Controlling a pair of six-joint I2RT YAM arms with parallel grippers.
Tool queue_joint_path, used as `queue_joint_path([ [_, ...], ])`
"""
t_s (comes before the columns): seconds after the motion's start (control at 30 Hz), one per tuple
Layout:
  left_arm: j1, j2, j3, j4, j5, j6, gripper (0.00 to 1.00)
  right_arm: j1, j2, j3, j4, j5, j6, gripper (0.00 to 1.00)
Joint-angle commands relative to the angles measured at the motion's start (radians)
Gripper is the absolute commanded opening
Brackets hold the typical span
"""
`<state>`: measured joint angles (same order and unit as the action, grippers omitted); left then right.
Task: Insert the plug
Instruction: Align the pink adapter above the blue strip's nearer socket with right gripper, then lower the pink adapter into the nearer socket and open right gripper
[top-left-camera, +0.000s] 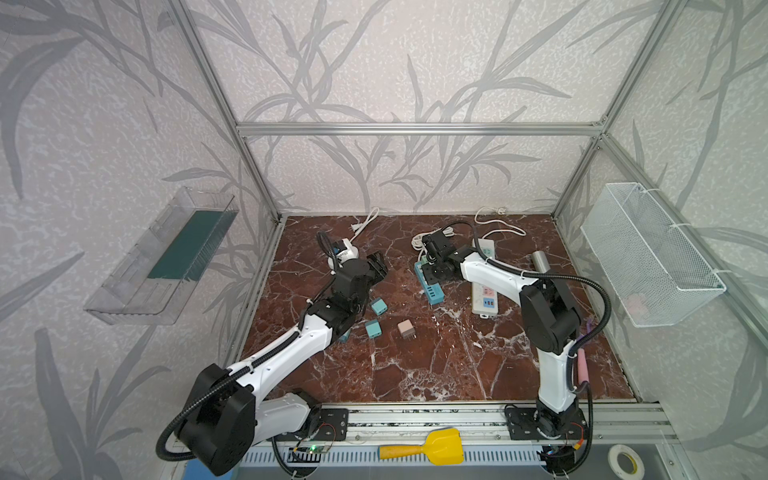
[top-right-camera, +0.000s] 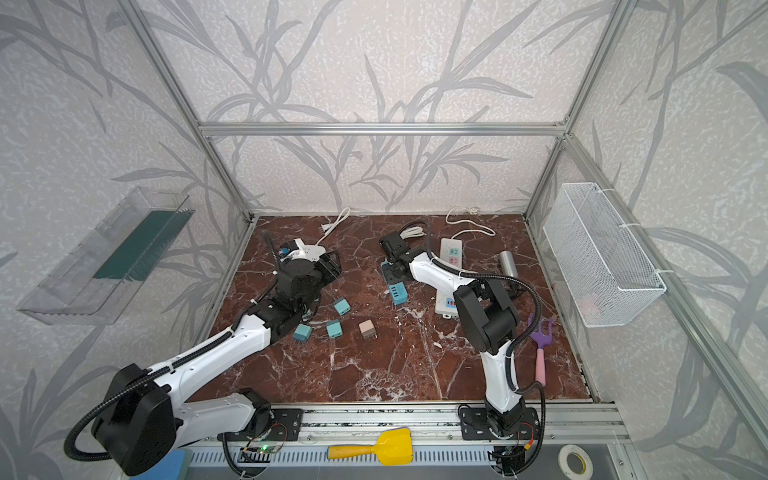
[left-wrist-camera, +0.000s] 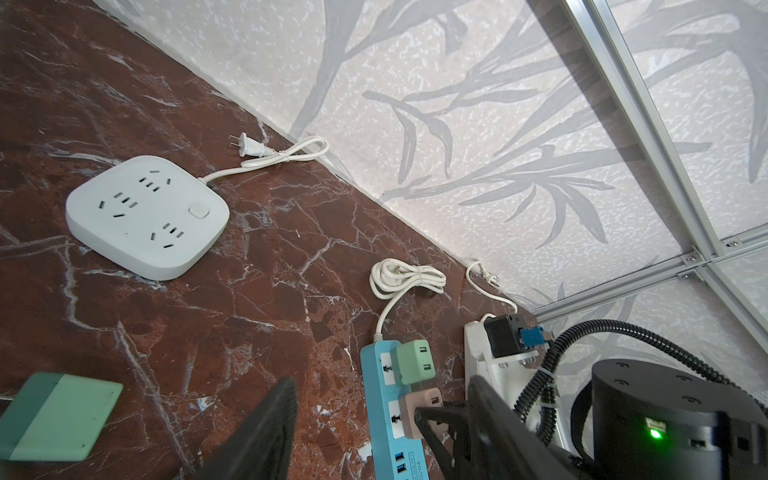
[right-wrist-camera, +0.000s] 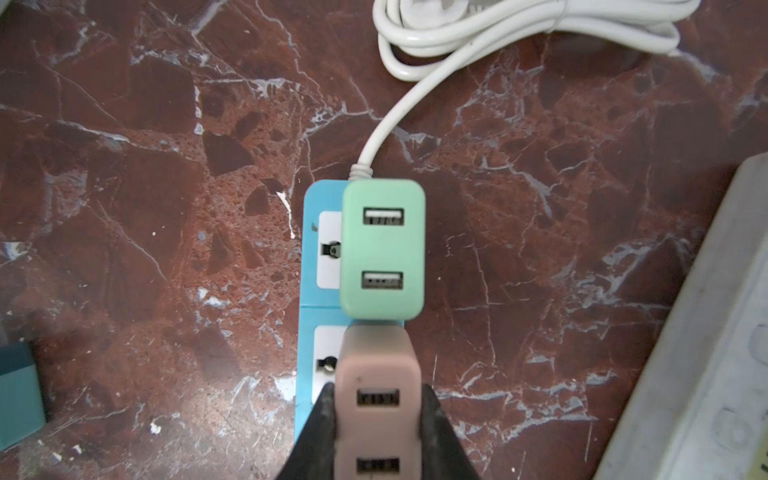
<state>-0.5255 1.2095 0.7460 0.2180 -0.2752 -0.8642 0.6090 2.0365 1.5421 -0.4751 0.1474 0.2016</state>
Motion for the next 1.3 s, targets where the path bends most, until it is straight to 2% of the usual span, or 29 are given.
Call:
queue_joint_path([
  [0.0, 0.009, 0.011, -0.004, 0.018, 0.005, -0.003, 0.66, -0.003, 0.094, -0.04, -0.108, 0.022, 0.023, 0.0],
  [0.27, 0.021, 0.008, -0.003, 0.021, 0.026, -0.014, 0.66, -0.004, 0.083, -0.06, -0.096, -0.002, 0.05, 0.0],
  [0.37, 0.028, 0.006, -0.003, 0.028, 0.045, -0.027, 0.66, -0.003, 0.052, -0.049, -0.09, -0.021, 0.062, 0.14],
  [0.47, 0.032, 0.026, 0.002, 0.057, 0.09, -0.015, 0.67, -0.004, 0.015, -0.027, -0.097, -0.043, 0.066, 0.38],
  [0.57, 0.034, 0.045, 0.005, 0.089, 0.126, 0.008, 0.73, -0.004, -0.02, -0.005, -0.099, -0.041, 0.055, 0.52],
  [0.6, 0.035, 0.047, 0.003, 0.095, 0.125, 0.01, 0.76, -0.004, -0.032, 0.007, -0.11, -0.039, 0.048, 0.55],
  [0.67, 0.036, 0.047, 0.006, 0.072, 0.106, -0.002, 0.99, -0.004, -0.058, 0.024, -0.128, -0.042, 0.028, 0.58],
  [0.8, 0.042, 0.043, 0.002, 0.083, 0.106, 0.005, 0.99, -0.004, -0.139, -0.004, -0.128, -0.042, 0.005, 0.66],
  [1.07, 0.05, 0.038, 0.003, 0.082, 0.103, 0.011, 0.99, -0.004, -0.323, -0.205, -0.044, -0.076, 0.034, 0.68],
  [1.17, 0.056, 0.032, 0.002, 0.078, 0.104, 0.01, 0.99, -0.003, -0.401, -0.33, 0.055, -0.125, 0.079, 0.62],
  [1.27, 0.063, 0.023, 0.002, 0.075, 0.101, 0.011, 0.99, -0.001, -0.443, -0.452, 0.147, -0.147, 0.126, 0.5],
])
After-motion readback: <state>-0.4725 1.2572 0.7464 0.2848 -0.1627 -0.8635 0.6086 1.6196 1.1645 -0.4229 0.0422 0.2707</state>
